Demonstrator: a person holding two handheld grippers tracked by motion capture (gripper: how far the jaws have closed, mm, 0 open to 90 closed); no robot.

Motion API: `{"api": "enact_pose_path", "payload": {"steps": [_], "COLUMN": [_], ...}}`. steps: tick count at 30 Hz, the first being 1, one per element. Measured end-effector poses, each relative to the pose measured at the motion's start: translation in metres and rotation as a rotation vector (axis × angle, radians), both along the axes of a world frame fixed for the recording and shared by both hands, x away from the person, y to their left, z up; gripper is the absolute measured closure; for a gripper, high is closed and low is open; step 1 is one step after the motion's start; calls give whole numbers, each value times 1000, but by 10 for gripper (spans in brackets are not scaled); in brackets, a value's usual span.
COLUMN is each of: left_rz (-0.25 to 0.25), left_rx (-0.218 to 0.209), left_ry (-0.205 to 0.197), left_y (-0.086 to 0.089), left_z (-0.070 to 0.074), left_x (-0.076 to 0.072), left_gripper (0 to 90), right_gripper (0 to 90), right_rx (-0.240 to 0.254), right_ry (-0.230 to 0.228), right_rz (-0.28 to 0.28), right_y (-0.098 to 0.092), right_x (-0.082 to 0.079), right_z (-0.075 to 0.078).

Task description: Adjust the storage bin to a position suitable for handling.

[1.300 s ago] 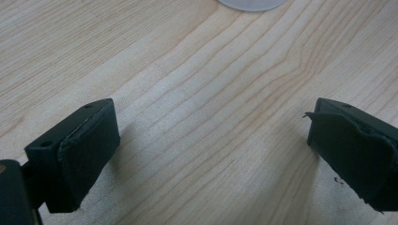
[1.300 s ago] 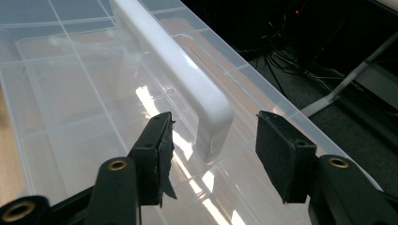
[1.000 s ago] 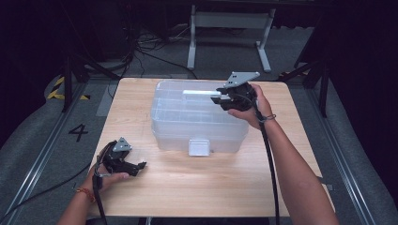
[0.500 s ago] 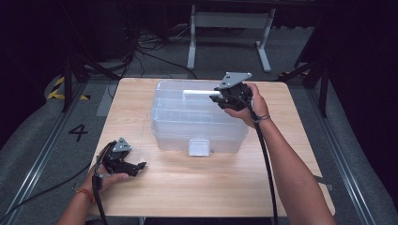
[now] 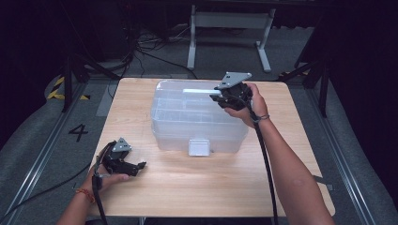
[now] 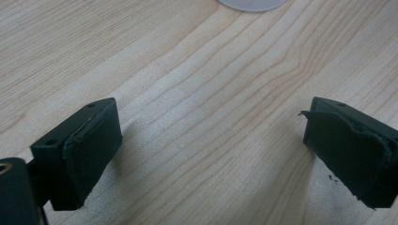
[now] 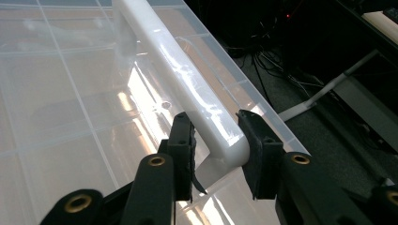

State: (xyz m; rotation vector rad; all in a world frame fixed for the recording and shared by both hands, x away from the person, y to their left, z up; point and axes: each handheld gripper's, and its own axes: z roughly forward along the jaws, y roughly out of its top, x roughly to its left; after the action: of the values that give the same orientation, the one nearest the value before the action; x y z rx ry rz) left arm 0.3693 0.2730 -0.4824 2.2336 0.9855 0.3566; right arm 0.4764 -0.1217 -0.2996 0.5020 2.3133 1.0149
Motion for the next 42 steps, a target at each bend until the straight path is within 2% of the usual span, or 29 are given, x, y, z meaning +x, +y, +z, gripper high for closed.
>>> {"api": "enact_pose_path", "payload": {"steps": [3,6,8,9,12,15,17,18,20,23,28,35,42], "left_rz": [-2,3,-14,-19,-33,-34,-31,-22,-17,-37,-65,-41,-28], "left_rx": [-6,-15,-2,-13,-40,-87,-81,-97,-90,-99,-122,-165,-174], "left_ry": [-8,-8,-20,-18,-70,-117,-149,-149,-161,-195,-224,-243,-260], "left_y": [1,2,2,1,1,2,2,0,-3,-10,-22,-31,-36], "left_z": [1,3,6,8,20,38,47,51,58,69,82,90,91], "left_x": [0,0,-1,-2,-3,-4,-5,-6,-6,-5,-1,8,11], "left_gripper": [98,175,270,285,373,443,471,493,553,599,660,718,772], "right_gripper": [686,688,689,689,690,689,690,690,693,693,692,691,691], "right_rx": [-2,-1,-2,-1,1,0,0,-1,-12,-14,-11,-6,-5], "right_ry": [0,4,7,8,18,30,38,42,40,43,52,68,71], "right_rz": [8,14,17,19,20,18,19,18,15,13,11,5,2], "right_y": [-1,-1,-1,-2,-2,-2,-2,-2,-1,-1,-1,-2,-2], "right_x": [1,3,5,6,9,13,15,16,17,18,21,26,29], "right_z": [1,1,3,4,6,10,11,12,14,15,17,20,22]}}
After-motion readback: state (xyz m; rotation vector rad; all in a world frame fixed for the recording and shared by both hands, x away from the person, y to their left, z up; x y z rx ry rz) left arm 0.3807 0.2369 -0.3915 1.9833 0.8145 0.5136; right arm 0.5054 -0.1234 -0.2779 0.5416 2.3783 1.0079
